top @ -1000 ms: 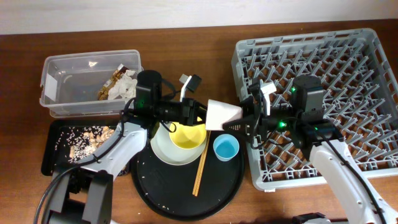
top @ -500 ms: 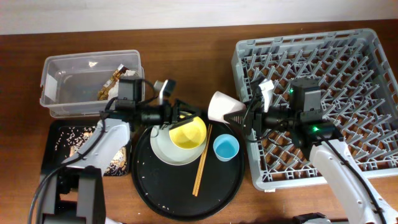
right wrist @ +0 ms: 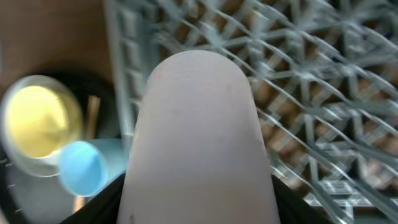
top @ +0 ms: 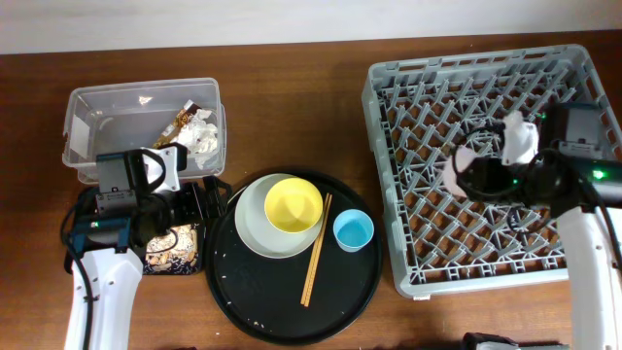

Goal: Sort waste into correct bins and load items into the dishwasher rack
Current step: 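Grasp the pink cup with left gripper, hand to right gripper, place in rack, then grasp the blue cup with left gripper, pass to right gripper, place in rack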

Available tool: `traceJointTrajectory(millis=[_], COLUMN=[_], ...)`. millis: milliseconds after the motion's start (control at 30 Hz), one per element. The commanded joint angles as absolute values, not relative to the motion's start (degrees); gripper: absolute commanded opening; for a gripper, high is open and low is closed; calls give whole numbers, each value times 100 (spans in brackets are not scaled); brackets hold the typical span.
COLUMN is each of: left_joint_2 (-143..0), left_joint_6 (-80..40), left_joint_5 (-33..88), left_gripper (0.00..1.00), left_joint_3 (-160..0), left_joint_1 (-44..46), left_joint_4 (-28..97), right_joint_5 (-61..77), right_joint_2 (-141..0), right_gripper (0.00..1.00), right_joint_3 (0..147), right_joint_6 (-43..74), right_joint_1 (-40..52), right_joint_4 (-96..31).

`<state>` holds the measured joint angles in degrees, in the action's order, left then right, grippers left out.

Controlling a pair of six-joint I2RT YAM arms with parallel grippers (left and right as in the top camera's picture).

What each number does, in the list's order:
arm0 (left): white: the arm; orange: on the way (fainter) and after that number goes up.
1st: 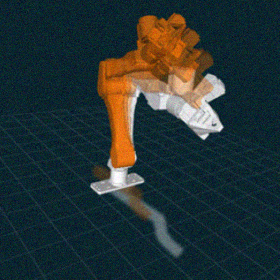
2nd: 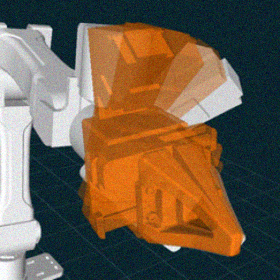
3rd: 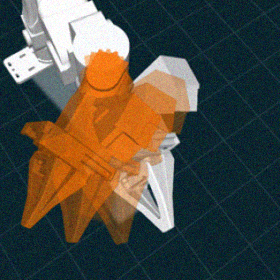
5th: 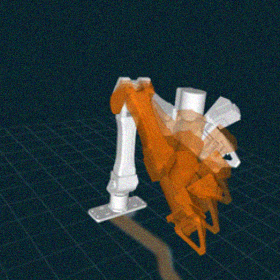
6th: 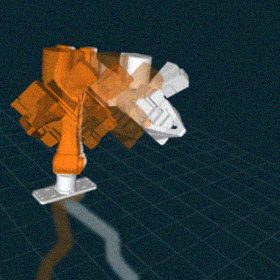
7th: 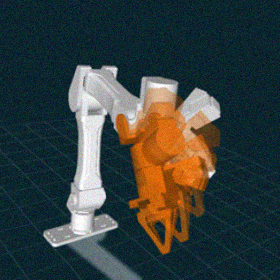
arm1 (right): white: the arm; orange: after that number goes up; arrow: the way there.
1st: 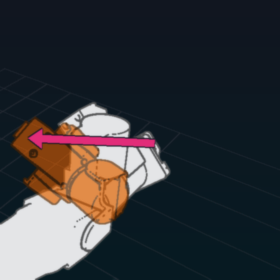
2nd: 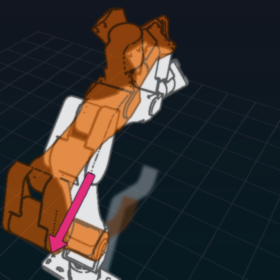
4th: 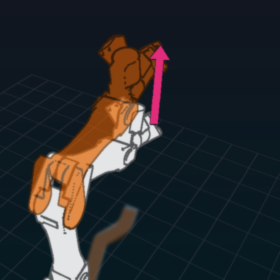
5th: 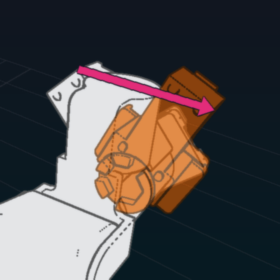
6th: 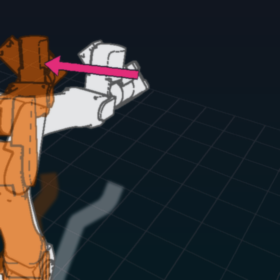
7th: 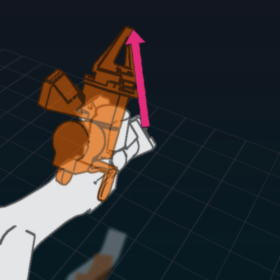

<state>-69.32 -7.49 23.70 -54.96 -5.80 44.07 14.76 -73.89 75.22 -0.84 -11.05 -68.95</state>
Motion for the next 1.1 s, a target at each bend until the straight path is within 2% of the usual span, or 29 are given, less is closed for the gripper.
traceJointTrajectory(millis=[0,200,233,267,300,333,467,533,633,767,933,967,1033,1067], left_joint_2=[-6866,-6866,-6866,-6866,-6866,-6866,-6866,-6866,-7083,-8001,-9507,-9668,-9686,-9686], left_joint_6=[-674,-674,-676,-676,-679,-676,-676,-676,-679,-875,-1734,-1732,-1734,-1734], left_joint_5=[2268,2272,2314,2314,2314,2314,2333,2327,2309,2309,2309,2309,2309,2309], left_gripper=[99,99,99,99,99,99,91,91,91,91,83,76,37,25], left_joint_3=[-5489,-5489,-5489,-5489,-5489,-5489,-5489,-5489,-5489,-5489,-5489,-5489,-5489,-5489], left_joint_1=[-607,-607,-607,-607,-607,-604,-434,150,1518,2856,3489,3573,3612,3610], left_joint_4=[4445,4486,4486,4486,4486,4486,4462,4285,3583,2775,2296,2279,2290,2298], right_joint_5=[1024,827,829,834,862,991,1299,1533,1938,2530,2528,2528,2528,2528], right_joint_2=[-7583,-8967,-9146,-9310,-9338,-9338,-9301,-9100,-8488,-8029,-8036,-8036,-8036,-8036], right_gripper=[46,47,52,60,77,99,99,99,99,99,99,99,99,99], right_joint_3=[7658,7664,7664,7664,7662,7662,7677,7732,7738,7738,7732,7732,7732,7732], right_joint_6=[-104,-106,-106,-108,-104,-106,-106,-104,-110,-172,-172,-172,-172,-172], right_joint_1=[-1518,-1658,-1658,-1658,-1658,-1658,-1658,-1651,-1647,-1647,-1647,-1647,-1647,-1647], right_joint_4=[-7098,-7137,-7100,-7043,-7006,-7002,-7120,-7253,-7334,-7347,-7373,-7373,-7373,-7373])
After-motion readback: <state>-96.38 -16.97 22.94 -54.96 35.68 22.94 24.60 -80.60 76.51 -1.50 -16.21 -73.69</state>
